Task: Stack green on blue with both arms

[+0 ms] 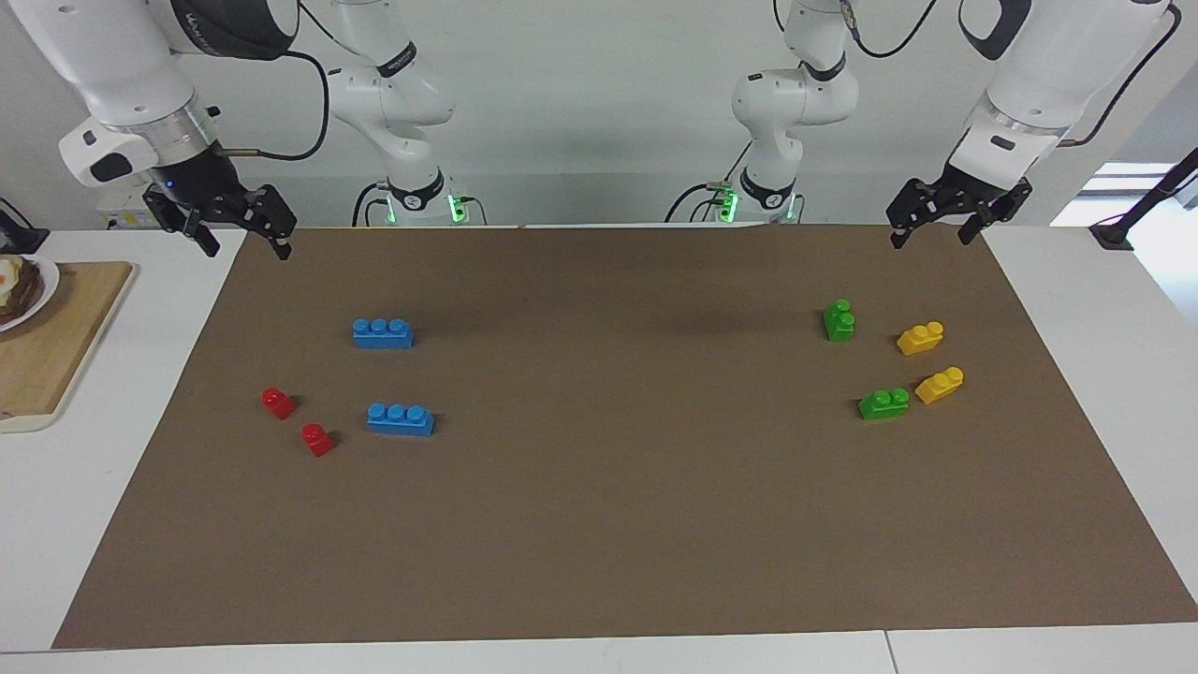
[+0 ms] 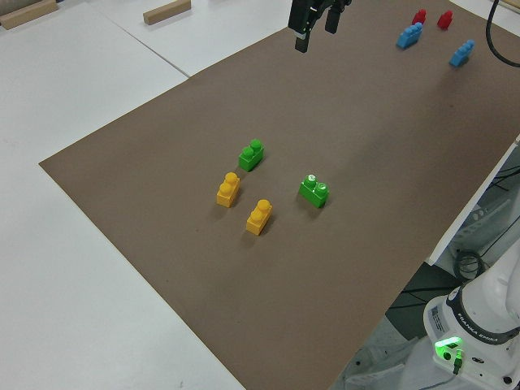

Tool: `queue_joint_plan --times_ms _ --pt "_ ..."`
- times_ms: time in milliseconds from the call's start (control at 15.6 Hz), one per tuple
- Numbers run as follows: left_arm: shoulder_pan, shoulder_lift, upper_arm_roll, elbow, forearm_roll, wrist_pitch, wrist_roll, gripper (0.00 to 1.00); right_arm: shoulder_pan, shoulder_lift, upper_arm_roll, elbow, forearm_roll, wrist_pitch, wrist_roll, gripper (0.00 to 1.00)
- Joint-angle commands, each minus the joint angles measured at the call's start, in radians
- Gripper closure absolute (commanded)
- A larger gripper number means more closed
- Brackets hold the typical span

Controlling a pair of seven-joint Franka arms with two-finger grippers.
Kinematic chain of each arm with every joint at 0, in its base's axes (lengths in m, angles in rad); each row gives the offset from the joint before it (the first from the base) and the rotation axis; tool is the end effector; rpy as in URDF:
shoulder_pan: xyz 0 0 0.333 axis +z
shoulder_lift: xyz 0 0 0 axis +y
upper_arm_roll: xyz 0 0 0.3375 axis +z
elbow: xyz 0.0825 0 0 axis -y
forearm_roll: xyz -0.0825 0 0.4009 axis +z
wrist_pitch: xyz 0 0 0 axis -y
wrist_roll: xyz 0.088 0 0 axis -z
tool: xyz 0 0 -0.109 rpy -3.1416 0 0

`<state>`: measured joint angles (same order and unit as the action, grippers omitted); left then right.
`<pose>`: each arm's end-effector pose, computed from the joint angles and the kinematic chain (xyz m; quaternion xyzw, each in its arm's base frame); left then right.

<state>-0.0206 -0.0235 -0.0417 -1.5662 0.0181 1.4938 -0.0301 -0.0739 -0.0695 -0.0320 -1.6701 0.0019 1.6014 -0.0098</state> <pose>0.5546 -0.0328 0.6529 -0.9995 0.0156 0.0240 0.0106 0.5470 -0.0586 0.6370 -0.9988 0.0480 -0.0005 0.0020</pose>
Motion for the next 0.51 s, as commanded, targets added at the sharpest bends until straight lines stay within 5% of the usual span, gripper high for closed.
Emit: queue_joint_plan --times_ms 0,448 --pt "0.001 -0.010 0.003 -0.011 -0.009 0.002 -0.011 0.00 -0.013 -0.016 0.004 -0.013 0.003 -0.030 -0.021 0.00" --pt "-0.015 -0.010 -0.001 -0.018 -0.003 0.003 -0.005 0.00 -0.027 -0.007 0.004 -0.005 0.001 0.043 0.057 0.00"
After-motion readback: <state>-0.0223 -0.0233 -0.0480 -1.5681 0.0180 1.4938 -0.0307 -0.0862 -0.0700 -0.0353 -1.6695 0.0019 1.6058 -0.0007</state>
